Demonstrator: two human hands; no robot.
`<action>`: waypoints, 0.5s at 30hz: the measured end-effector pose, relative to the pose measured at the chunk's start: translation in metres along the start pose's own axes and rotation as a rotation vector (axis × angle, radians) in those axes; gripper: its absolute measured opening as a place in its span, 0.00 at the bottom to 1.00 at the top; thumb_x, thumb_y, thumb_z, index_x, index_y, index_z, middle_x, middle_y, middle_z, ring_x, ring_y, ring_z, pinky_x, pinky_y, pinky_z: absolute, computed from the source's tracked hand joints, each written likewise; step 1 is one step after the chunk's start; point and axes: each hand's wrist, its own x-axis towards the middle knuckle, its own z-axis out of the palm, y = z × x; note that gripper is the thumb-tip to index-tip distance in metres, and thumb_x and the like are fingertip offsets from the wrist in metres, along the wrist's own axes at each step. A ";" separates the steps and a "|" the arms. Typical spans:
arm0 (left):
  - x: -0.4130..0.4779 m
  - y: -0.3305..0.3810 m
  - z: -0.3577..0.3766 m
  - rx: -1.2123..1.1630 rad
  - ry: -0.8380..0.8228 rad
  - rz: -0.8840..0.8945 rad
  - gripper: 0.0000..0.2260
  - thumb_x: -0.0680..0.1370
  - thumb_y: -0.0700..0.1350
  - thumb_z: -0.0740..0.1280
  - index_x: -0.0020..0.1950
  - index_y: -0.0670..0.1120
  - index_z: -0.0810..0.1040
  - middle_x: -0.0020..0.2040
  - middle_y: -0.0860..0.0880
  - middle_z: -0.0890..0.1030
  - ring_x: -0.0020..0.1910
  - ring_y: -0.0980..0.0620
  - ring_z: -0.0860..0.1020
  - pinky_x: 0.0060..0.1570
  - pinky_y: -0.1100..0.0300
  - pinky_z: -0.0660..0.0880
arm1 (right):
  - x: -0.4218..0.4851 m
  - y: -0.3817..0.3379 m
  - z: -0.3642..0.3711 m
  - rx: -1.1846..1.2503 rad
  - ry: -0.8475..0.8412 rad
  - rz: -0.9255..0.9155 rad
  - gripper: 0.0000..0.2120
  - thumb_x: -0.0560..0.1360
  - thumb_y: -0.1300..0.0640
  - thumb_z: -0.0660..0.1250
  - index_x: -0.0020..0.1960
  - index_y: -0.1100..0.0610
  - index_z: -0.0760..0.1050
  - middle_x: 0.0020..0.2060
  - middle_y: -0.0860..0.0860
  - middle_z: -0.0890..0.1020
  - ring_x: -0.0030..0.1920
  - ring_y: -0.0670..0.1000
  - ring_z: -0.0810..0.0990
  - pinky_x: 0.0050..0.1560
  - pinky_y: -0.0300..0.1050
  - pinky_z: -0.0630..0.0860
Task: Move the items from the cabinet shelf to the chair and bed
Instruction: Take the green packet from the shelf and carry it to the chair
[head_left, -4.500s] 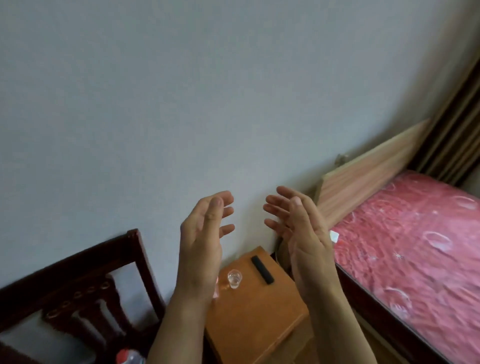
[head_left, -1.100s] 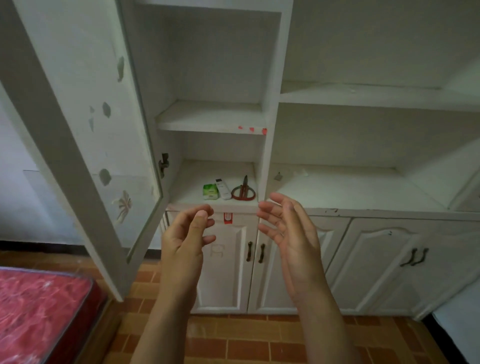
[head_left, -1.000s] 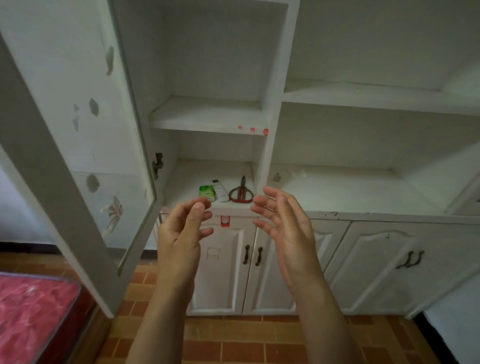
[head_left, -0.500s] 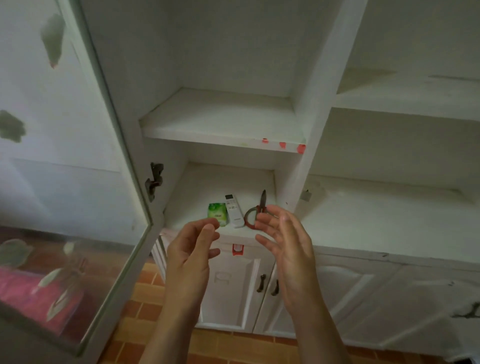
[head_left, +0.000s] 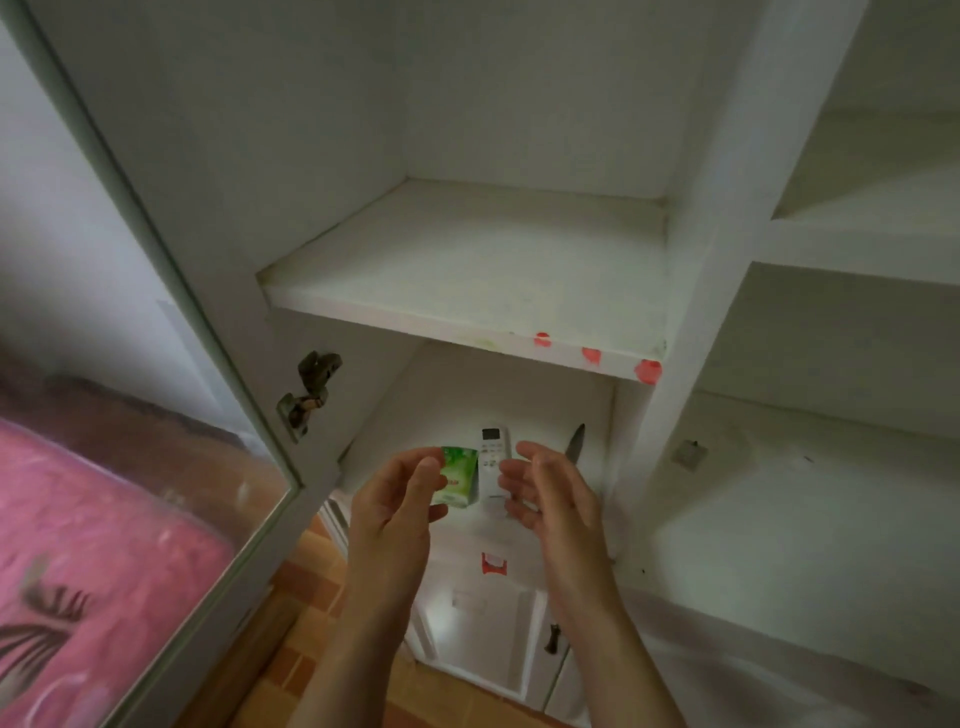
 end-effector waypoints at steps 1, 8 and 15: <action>0.006 -0.003 0.000 -0.003 0.014 -0.018 0.09 0.83 0.47 0.62 0.51 0.52 0.82 0.46 0.58 0.85 0.47 0.59 0.83 0.48 0.58 0.80 | 0.004 0.001 0.002 0.004 -0.007 0.018 0.19 0.74 0.39 0.61 0.57 0.46 0.80 0.54 0.49 0.86 0.56 0.49 0.85 0.62 0.50 0.80; 0.040 -0.031 -0.001 -0.041 0.025 -0.113 0.09 0.83 0.45 0.62 0.53 0.47 0.83 0.51 0.50 0.85 0.51 0.52 0.83 0.49 0.56 0.81 | 0.037 0.020 0.020 -0.090 0.007 0.143 0.09 0.83 0.47 0.61 0.56 0.45 0.79 0.54 0.48 0.85 0.57 0.49 0.84 0.65 0.53 0.79; 0.082 -0.065 -0.011 -0.011 -0.005 -0.167 0.09 0.83 0.45 0.62 0.53 0.47 0.82 0.52 0.49 0.84 0.53 0.50 0.82 0.51 0.55 0.80 | 0.064 0.040 0.037 -0.219 0.017 0.254 0.06 0.83 0.47 0.62 0.52 0.44 0.77 0.55 0.49 0.84 0.56 0.48 0.82 0.62 0.49 0.78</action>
